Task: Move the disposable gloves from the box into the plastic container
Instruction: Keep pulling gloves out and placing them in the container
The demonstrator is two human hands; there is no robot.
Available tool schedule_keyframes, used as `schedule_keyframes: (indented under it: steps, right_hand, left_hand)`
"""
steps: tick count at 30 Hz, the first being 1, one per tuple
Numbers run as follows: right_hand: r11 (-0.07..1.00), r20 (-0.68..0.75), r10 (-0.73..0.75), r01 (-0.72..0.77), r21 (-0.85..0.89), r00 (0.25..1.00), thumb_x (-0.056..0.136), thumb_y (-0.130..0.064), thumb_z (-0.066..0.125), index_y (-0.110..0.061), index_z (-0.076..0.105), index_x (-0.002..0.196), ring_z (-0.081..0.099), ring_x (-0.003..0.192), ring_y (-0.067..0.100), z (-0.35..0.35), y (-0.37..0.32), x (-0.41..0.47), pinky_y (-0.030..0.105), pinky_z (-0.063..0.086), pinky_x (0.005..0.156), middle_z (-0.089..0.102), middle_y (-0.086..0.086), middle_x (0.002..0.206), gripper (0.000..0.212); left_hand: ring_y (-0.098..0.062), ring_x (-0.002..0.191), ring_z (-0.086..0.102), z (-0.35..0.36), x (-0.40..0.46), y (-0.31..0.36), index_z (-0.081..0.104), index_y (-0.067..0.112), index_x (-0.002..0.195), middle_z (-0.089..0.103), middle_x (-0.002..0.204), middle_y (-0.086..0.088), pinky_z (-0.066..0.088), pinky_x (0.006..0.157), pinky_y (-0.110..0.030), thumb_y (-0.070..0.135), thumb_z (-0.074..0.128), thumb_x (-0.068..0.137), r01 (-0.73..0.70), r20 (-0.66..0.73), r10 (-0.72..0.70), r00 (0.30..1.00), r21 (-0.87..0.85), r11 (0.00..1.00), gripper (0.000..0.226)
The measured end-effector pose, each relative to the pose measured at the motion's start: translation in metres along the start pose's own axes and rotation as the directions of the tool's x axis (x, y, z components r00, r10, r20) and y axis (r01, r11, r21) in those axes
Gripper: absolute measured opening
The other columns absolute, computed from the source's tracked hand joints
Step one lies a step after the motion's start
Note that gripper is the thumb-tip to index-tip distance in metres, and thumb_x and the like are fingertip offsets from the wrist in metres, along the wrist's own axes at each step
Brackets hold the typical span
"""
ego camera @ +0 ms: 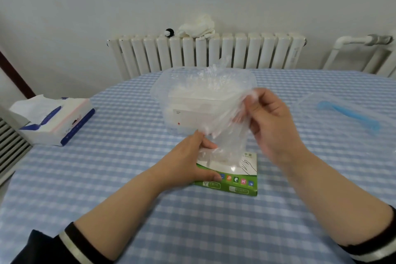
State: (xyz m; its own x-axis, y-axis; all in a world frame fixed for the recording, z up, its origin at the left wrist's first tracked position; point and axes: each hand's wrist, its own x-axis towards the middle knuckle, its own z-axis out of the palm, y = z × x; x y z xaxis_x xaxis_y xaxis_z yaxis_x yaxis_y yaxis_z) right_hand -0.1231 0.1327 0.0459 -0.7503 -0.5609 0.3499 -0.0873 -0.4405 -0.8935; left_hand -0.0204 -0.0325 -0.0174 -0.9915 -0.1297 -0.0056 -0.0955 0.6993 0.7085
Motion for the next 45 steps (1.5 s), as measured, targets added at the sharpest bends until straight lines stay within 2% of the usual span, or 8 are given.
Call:
schedule_keyframes:
  steps: [8, 11, 13, 18, 28, 33, 39, 45]
  right_hand:
    - [0.966, 0.112, 0.079, -0.048, -0.256, 0.991, 0.079, -0.021, 0.063, -0.033, 0.056, 0.120, 0.041, 0.068, 0.028, -0.012, -0.020, 0.002, 0.023, 0.038, 0.055, 0.067, -0.006, 0.073, 0.043]
    - [0.942, 0.183, 0.117, -0.050, -0.332, 0.976, 0.081, -0.015, 0.067, -0.038, 0.049, 0.130, 0.044, 0.053, 0.011, -0.011, -0.023, 0.003, 0.019, 0.037, 0.047, 0.065, 0.000, 0.083, 0.057]
    - [0.920, 0.188, 0.126, -0.044, -0.389, 0.974, 0.086, -0.006, 0.067, -0.039, 0.046, 0.133, 0.047, 0.050, 0.005, -0.010, -0.024, 0.002, 0.015, 0.039, 0.049, 0.063, 0.007, 0.088, 0.061]
    - [0.887, 0.201, 0.108, -0.003, -0.462, 0.974, 0.086, 0.000, 0.067, -0.044, 0.043, 0.132, 0.053, 0.062, 0.003, -0.013, -0.021, 0.003, 0.011, 0.042, 0.061, 0.063, -0.005, 0.083, 0.068]
    - [0.541, -0.151, -0.333, 0.057, -0.839, 0.931, 0.086, -0.001, 0.059, -0.028, 0.052, 0.108, 0.049, 0.087, -0.009, -0.038, -0.061, 0.038, 0.005, 0.033, 0.078, 0.050, -0.009, 0.105, 0.036]
    - [0.142, 0.116, -0.548, 0.229, -0.963, 0.828, 0.084, -0.001, 0.056, -0.013, 0.061, 0.115, 0.047, 0.114, 0.030, -0.018, -0.047, 0.048, 0.037, 0.037, 0.095, 0.053, 0.008, 0.120, 0.033]
    - [0.046, 0.275, 0.140, 0.271, -0.961, 0.951, 0.103, -0.046, 0.031, -0.035, 0.046, 0.140, 0.022, 0.143, 0.023, 0.008, -0.018, 0.075, 0.040, 0.018, 0.114, 0.023, -0.006, 0.158, 0.041]
    - [-0.045, 0.098, 0.609, 0.157, -0.987, 0.787, 0.101, -0.050, 0.037, -0.029, 0.042, 0.144, 0.038, 0.137, 0.021, 0.022, -0.012, 0.118, 0.036, 0.030, 0.110, 0.034, -0.003, 0.154, 0.049]
  left_hand:
    - [-0.002, 0.095, 0.065, -0.022, -0.009, 0.020, 0.057, 0.032, 0.112, 0.069, 0.096, 0.019, 0.043, 0.072, -0.004, 0.034, 0.044, 0.103, 0.078, 0.047, -0.067, 0.997, -0.307, 0.948, 0.016]
    - [-0.023, 0.110, 0.063, -0.034, -0.011, 0.033, 0.047, -0.004, 0.137, 0.063, 0.126, -0.019, 0.049, 0.088, -0.013, 0.057, 0.000, 0.098, 0.049, 0.066, -0.003, 0.998, -0.699, 0.713, 0.086]
    - [-0.029, 0.124, 0.055, -0.044, -0.004, 0.044, 0.052, -0.003, 0.134, 0.052, 0.135, -0.030, 0.041, 0.110, -0.036, 0.082, 0.017, 0.077, 0.037, 0.067, 0.023, 0.997, -0.767, 0.641, 0.109]
    - [-0.013, 0.078, 0.070, -0.046, 0.011, 0.070, 0.065, 0.013, 0.103, 0.076, 0.086, -0.001, 0.056, 0.078, -0.029, 0.020, 0.062, 0.091, -0.098, -0.175, 0.010, 0.985, -0.505, 0.857, 0.014]
    - [-0.001, 0.046, 0.048, -0.092, 0.054, 0.085, 0.054, 0.030, 0.099, 0.069, 0.097, 0.000, 0.043, 0.047, -0.017, 0.007, 0.056, 0.096, -0.307, -0.556, 0.131, 0.821, -0.237, 0.922, 0.023]
    - [0.000, 0.049, 0.051, -0.113, 0.094, 0.068, 0.066, 0.022, 0.093, 0.061, 0.090, 0.017, 0.040, 0.047, -0.009, 0.002, 0.045, 0.098, -0.039, -0.560, 0.025, 0.828, -0.013, 0.999, 0.030]
    - [-0.017, 0.107, 0.060, -0.126, 0.120, 0.038, 0.066, 0.021, 0.115, 0.062, 0.127, 0.002, 0.048, 0.088, -0.029, 0.017, 0.064, 0.092, 0.114, -0.352, 0.013, 0.936, 0.337, 0.935, 0.023]
    - [-0.021, 0.132, 0.044, -0.127, 0.126, 0.030, 0.048, 0.018, 0.140, 0.045, 0.146, 0.000, 0.035, 0.105, -0.032, 0.027, 0.067, 0.091, 0.173, -0.068, -0.178, 0.982, 0.714, 0.679, 0.054]
